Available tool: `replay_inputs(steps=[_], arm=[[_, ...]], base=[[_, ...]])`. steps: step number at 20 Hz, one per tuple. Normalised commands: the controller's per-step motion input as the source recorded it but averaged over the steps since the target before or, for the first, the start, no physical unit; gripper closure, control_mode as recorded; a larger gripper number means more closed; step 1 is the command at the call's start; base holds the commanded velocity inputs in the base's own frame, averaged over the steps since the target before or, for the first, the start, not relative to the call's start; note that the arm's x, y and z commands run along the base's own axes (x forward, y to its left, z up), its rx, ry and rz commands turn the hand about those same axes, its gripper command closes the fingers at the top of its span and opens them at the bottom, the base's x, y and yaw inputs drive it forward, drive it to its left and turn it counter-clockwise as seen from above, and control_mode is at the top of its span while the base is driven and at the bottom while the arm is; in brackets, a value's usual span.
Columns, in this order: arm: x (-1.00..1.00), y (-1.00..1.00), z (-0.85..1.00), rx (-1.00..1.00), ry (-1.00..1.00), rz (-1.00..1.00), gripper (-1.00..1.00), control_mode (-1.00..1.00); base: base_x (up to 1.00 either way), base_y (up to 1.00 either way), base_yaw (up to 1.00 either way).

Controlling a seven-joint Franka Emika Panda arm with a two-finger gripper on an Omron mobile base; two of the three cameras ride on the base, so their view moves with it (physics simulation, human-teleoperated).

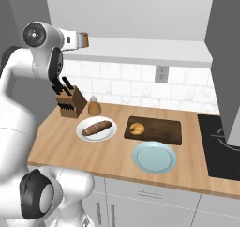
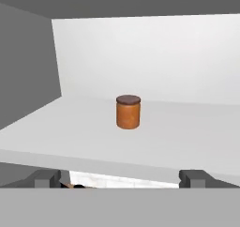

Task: From the different types of pastries on the counter, select a croissant and place it on the cutting board. Then retrieve a jar of jam from the cabinet and place it alongside the croissant on the cutting board.

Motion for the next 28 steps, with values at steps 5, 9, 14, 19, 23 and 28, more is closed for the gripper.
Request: replay_inputs(steps=[5,9,14,19,23,28], arm=[[0.14,0.00,-0.12,0.00,0.00,0.00,-1.00,-1.00],[0.17,0.00,-0.09,0.00,0.00,0.00,-1.00,-1.00],[0.27,0.00,-0.05,0.00,0.00,0.00,-1.00,-1.00],[0.33,0.00,-0.08,0.00,0.00,0.00,-1.00,-1.00],[0.34,0.07,-0.11,-0.02,0.00,0.00,-1.00,-1.00],[0.35,0.14,-0.06,-0.02,0.00,0.00,-1.00,-1.00]], base=[[0.00,0.00,0.00],[0.00,0.00,0.00],[0.00,0.00,0.00],[0.00,0.00,0.00],[0.00,0.00,0.00],[0.00,0.00,0.00]])
